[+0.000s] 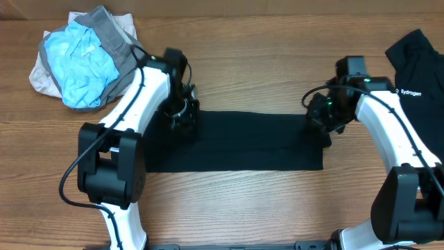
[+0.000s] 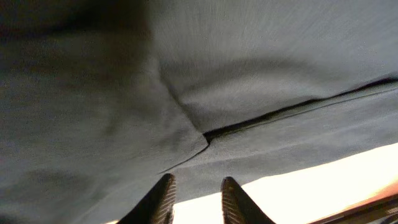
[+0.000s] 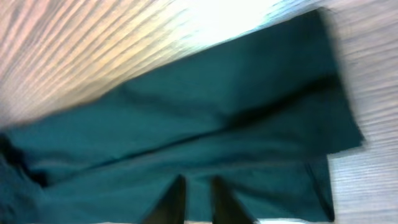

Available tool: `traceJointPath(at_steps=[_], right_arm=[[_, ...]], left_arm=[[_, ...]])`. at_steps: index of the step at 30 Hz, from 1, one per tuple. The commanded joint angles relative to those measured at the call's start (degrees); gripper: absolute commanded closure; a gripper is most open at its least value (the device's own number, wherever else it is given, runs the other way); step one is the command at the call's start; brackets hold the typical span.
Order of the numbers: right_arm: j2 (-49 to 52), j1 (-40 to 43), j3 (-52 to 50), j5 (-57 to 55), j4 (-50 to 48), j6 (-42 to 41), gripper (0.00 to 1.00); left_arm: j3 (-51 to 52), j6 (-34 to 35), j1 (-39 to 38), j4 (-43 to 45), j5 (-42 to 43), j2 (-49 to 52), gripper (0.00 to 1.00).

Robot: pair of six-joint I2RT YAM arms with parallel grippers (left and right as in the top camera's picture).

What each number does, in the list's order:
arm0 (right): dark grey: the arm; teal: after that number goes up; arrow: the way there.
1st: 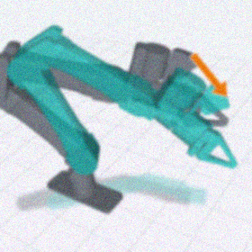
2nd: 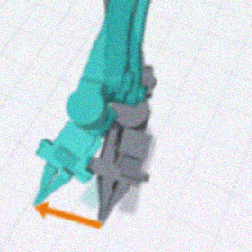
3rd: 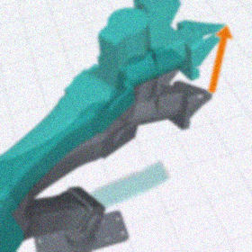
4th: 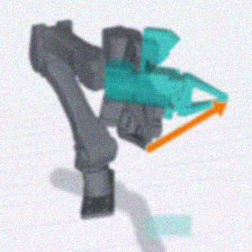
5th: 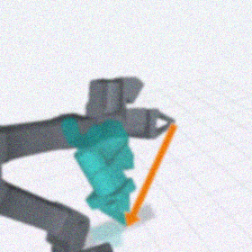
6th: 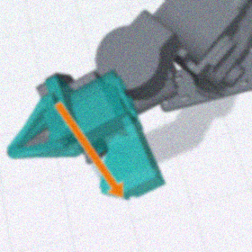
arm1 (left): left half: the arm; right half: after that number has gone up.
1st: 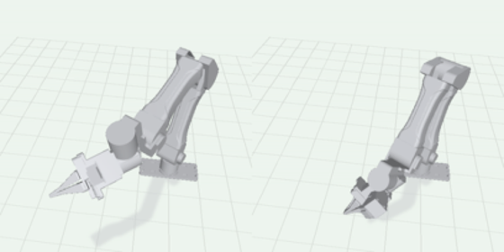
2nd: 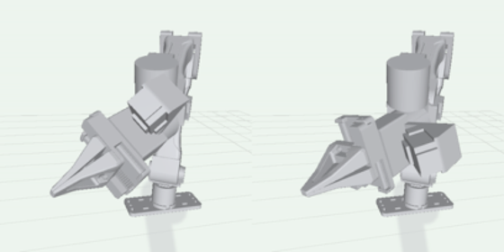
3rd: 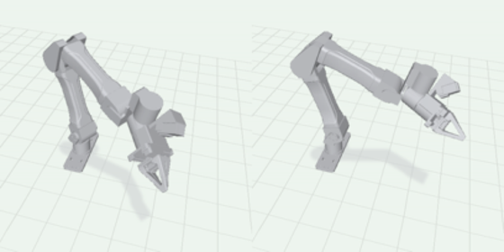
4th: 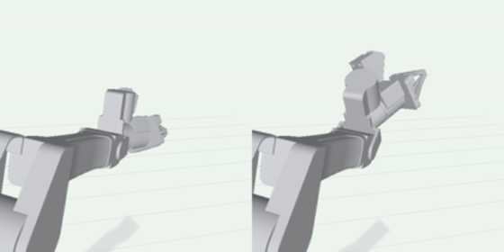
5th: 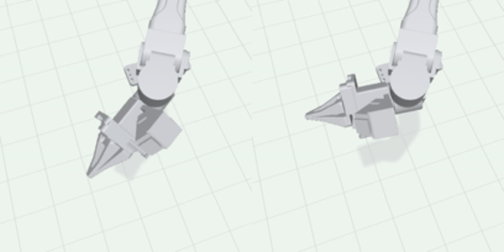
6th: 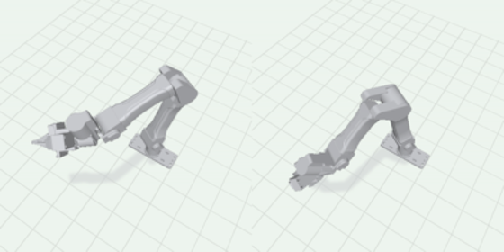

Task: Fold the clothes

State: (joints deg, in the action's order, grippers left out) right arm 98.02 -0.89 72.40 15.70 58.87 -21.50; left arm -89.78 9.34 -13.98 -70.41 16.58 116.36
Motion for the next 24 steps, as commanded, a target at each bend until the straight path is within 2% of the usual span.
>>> traceJointPath(at_steps=[1, 7, 10, 17, 24], right_arm=[[1.2, -1.8, -2.4, 2.0, -1.9, 2.0, 0.93], [2.8, -3.3, -5.4, 2.0, -7.1, 0.9, 0.96], [4.8, -3.3, -6.7, 2.0, -8.8, 0.2, 0.96], [8.7, -2.4, -9.5, 1.9, -13.2, 0.0, 0.96], [13.3, 1.3, -9.8, 1.5, -13.4, -1.3, 0.96]], left_arm=[[5.7, 1.7, -1.4, 2.5, 1.9, -0.3, 0.77], [10.7, 2.7, -1.3, 7.6, 1.8, -0.3, 0.78], [11.8, 4.2, -1.1, 8.3, -1.2, -0.3, 0.77], [12.1, 4.7, -0.1, 6.6, -9.2, -0.3, 0.76], [12.5, 4.6, 2.7, 4.9, -10.0, -0.3, 0.76]])
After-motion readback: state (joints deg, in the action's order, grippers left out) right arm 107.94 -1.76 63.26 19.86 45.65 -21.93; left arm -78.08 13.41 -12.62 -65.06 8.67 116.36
